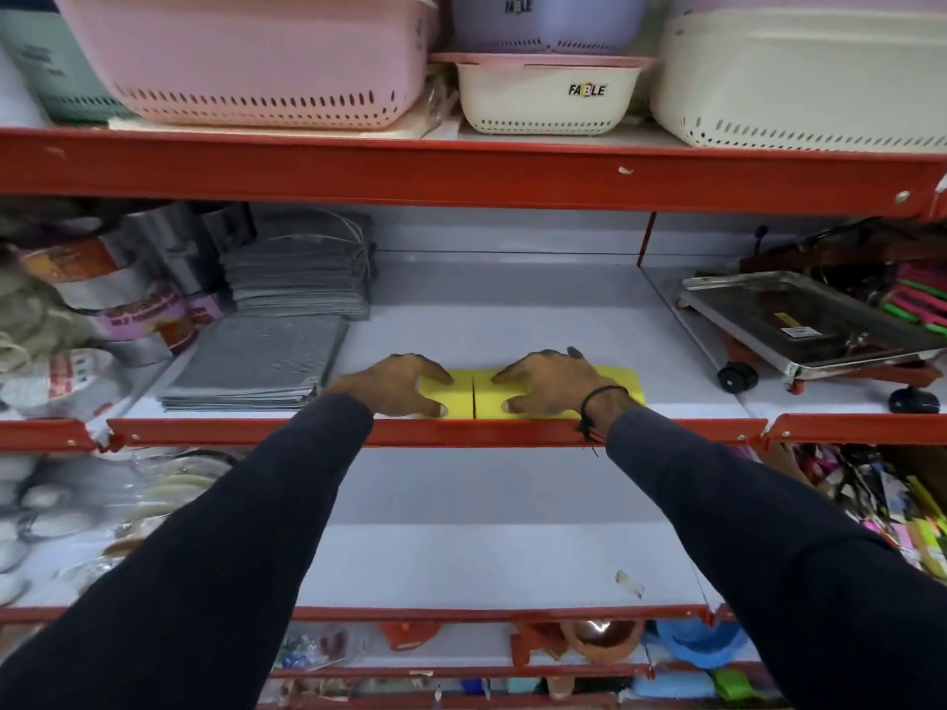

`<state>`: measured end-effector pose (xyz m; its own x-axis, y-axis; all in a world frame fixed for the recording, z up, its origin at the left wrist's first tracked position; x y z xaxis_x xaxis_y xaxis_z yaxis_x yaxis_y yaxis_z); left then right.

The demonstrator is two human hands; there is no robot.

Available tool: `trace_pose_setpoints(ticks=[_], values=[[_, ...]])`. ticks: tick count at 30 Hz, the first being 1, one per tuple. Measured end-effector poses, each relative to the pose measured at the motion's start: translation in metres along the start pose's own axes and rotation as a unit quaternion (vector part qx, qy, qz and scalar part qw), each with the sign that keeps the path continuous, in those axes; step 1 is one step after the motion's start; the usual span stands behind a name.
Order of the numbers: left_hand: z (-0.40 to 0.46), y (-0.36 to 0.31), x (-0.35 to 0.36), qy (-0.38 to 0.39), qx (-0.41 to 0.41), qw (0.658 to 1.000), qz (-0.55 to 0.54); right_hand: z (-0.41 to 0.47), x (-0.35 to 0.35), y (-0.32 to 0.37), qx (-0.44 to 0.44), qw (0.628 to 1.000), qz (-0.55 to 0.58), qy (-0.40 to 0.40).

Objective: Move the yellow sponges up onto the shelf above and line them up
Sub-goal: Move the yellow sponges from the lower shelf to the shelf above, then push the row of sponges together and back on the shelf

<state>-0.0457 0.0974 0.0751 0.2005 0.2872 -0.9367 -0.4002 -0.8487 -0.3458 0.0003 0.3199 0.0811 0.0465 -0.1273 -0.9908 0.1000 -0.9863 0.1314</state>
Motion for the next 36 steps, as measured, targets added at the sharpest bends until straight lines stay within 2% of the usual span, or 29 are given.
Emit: trace_pose_setpoints(ticks=[7,18,23,26,29,32,36], values=[[0.003,-0.008,-0.004,0.032,0.001,0.999,0.023,-0.006,0.006,0.002,-0.003,0.999,0.032,-0.023],[0.009,-0.015,-0.005,0.046,0.002,0.997,0.056,-0.01,0.004,0.004,-0.01,0.999,0.021,-0.038],[0.013,-0.015,-0.008,0.051,0.003,0.997,0.062,-0.011,0.0,-0.007,0.012,0.995,0.087,-0.047],[0.022,-0.021,-0.016,0.014,0.027,0.997,0.073,-0.015,-0.015,-0.028,0.028,0.992,0.093,-0.08],[0.029,-0.045,-0.02,-0.03,0.065,0.996,0.062,-0.021,-0.019,-0.049,0.037,0.996,0.053,-0.067],[0.033,-0.072,-0.009,-0.004,0.089,0.994,0.06,-0.025,-0.01,-0.057,0.046,0.998,0.033,-0.041],[0.034,-0.076,0.01,0.041,0.076,0.993,0.076,-0.03,-0.004,-0.052,0.041,0.997,0.029,-0.057]])
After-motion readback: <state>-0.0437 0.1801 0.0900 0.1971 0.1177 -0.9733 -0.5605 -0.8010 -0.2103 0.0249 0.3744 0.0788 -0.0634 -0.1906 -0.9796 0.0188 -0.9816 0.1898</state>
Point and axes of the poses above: each hand's wrist, its own z-axis towards the middle knuckle, its own x-axis out of the palm, y = z × x, the point moved 4 cm from there along z, towards the middle knuckle, and after that the axes turned 8 degrees about -y, right-handed, at the moved point
